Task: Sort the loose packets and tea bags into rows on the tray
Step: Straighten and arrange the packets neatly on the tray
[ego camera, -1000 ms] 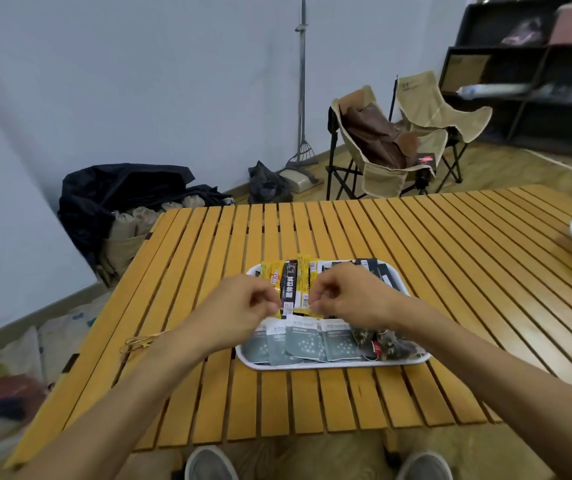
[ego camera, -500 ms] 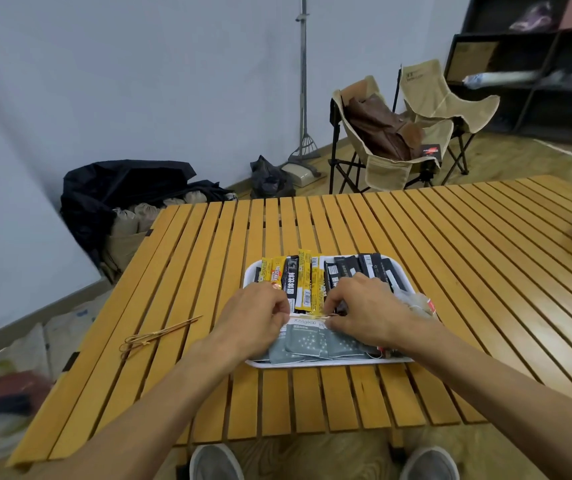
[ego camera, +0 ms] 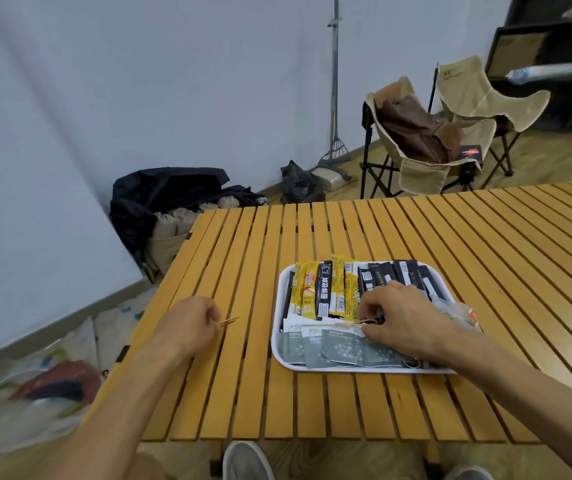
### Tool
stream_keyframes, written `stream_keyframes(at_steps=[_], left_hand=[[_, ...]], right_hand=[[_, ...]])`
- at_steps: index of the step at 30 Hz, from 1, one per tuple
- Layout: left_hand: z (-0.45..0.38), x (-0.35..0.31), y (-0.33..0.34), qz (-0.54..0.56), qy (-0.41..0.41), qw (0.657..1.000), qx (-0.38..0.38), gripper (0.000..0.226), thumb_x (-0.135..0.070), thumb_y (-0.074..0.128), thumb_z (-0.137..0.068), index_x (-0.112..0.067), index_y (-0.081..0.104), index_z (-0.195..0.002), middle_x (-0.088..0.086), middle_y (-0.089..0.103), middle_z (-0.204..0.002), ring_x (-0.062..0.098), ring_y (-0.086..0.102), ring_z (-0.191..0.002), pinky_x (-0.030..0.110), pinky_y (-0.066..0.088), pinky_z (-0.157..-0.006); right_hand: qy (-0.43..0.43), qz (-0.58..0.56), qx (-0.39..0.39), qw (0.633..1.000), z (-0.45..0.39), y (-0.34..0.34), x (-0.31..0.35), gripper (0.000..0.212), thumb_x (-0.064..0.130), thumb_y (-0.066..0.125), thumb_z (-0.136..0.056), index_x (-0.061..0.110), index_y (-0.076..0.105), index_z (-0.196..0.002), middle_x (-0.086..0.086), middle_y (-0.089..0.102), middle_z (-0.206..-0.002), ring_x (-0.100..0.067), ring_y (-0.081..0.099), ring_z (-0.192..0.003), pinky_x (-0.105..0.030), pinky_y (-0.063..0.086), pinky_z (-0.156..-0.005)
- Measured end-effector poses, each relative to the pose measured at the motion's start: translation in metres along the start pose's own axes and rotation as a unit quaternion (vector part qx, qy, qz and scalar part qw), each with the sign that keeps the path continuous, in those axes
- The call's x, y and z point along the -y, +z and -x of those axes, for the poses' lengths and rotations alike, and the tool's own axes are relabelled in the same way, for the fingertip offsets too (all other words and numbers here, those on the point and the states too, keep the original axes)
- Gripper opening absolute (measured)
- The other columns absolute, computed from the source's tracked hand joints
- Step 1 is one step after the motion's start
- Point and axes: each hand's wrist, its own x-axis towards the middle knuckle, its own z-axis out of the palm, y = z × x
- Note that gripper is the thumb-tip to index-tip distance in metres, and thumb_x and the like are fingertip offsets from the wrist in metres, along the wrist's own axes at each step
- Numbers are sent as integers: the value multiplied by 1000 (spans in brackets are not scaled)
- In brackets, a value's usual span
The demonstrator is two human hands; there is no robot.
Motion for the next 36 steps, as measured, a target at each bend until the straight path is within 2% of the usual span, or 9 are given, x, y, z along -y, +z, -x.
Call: stream_keyframes(at_steps=[6, 14, 18, 20, 22, 24, 27, 33, 36], left_hand=[[-3, 0, 7, -26, -6, 1000, 3, 9, -16, 66, -91, -25, 68, -91, -7, 66, -92, 10, 60, -89, 29, 53, -82], [-2, 1, 10, -60, 12, 998, 13, 13, -17, 59, -94, -27, 61, -86, -6, 65, -88, 9, 61, -83, 33, 55, -79], [4, -16, 3, 88, 49, 993, -57, 8, -20, 56, -97, -27, 56, -93, -9, 64, -83, 4, 61, -75, 21, 49, -64], [10, -37, -2, 220, 50, 969, -97, 13, -21, 57, -97, -29, 55, -108, -6, 66, -81, 3, 65, -76, 17, 47, -64], [14, -60, -4, 346, 44, 933, -87, 29, -17, 58, -97, -31, 49, -121, 3, 70, -81, 6, 70, -75, 19, 53, -61], [19, -81, -2, 426, 46, 902, -50, 24, -10, 59, -96, -21, 54, -116, 5, 73, -83, 12, 74, -73, 16, 56, -62], [27, -99, 9, 479, 46, 877, 15, 9, -5, 58, -96, -7, 65, -102, 7, 77, -82, 22, 75, -76, 21, 59, -66], [39, -115, 34, 517, 50, 851, 79, 12, -7, 59, -96, -7, 71, -99, 10, 77, -84, 24, 74, -76, 25, 60, -64], [42, -123, 45, 470, 75, 879, 38, 11, -13, 65, -94, -18, 74, -94, 2, 75, -83, 14, 71, -78, 22, 57, -70]], right_hand=[[-4, 21, 8, 1000, 10, 2, -1, 10, 34, 67, -82, 26, 70, -88, 12, 68, -85, -9, 57, -85, -35, 49, -87], [6, 7, -12, 1000, 16, -1, -5, 19, 40, 69, -85, 28, 72, -100, 13, 68, -98, -10, 54, -98, -37, 39, -101], [21, -5, -20, 1000, 15, -6, -4, 20, 38, 69, -87, 27, 73, -104, 11, 71, -106, -12, 57, -103, -38, 42, -102], [26, -15, -21, 999, 15, -8, -4, 19, 36, 69, -88, 26, 73, -103, 9, 71, -105, -13, 57, -104, -40, 42, -102], [31, -22, -19, 999, 14, -8, -3, 17, 34, 69, -89, 25, 73, -103, 9, 71, -106, -14, 56, -104, -40, 42, -102], [33, -26, -15, 999, 15, -8, -3, 17, 32, 69, -89, 24, 73, -105, 8, 71, -108, -13, 57, -106, -40, 43, -103], [32, -28, -8, 999, 17, -9, -3, 18, 32, 70, -90, 25, 73, -105, 8, 72, -110, -13, 59, -106, -39, 45, -101], [47, -56, -12, 997, 18, -11, -9, 8, 27, 70, -89, 26, 72, -97, 10, 70, -99, -13, 60, -98, -41, 47, -99], [51, -61, -9, 997, 17, -13, -11, 11, 23, 68, -90, 23, 74, -99, 10, 71, -97, -10, 62, -94, -40, 50, -95]])
